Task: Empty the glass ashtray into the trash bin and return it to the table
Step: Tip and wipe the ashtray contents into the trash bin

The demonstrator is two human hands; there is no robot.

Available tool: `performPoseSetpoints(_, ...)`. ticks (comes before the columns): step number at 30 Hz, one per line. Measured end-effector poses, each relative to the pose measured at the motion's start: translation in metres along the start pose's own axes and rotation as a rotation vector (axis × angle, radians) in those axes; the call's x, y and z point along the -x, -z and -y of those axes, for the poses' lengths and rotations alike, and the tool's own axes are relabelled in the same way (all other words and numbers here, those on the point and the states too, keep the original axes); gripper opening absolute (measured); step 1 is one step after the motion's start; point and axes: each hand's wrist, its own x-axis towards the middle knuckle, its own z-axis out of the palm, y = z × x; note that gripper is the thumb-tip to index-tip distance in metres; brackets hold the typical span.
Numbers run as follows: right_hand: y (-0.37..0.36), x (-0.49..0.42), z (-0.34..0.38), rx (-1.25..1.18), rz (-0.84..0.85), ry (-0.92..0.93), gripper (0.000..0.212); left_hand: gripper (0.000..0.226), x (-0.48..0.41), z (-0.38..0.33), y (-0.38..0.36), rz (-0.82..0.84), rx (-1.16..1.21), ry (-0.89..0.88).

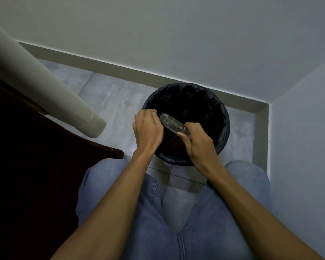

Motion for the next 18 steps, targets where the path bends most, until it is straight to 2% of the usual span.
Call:
performPoseSetpoints(4,-0.002,-0.006,0.009,-0.280,0.042,-0.239,0.024,0.040,0.012,0.009,-0.016,-0.006,-0.046,-0.030)
performPoseSetpoints(9,-0.020,-0.016,0.014,-0.546,0.044,-0.603,0.032,0.051,0.020,0.019,-0.025,-0.018,-0.094,-0.047)
performPoseSetpoints(13,-0.034,-0.027,0.019,-0.752,0.036,-0.853,0.035,0.051,0.020,0.018,-0.025,-0.031,-0.095,-0.056)
performPoseSetpoints(18,-0.043,-0.031,0.022,-0.958,0.193,-1.027,0.032,0.050,0.023,0.019,-0.025,-0.043,-0.108,-0.046)
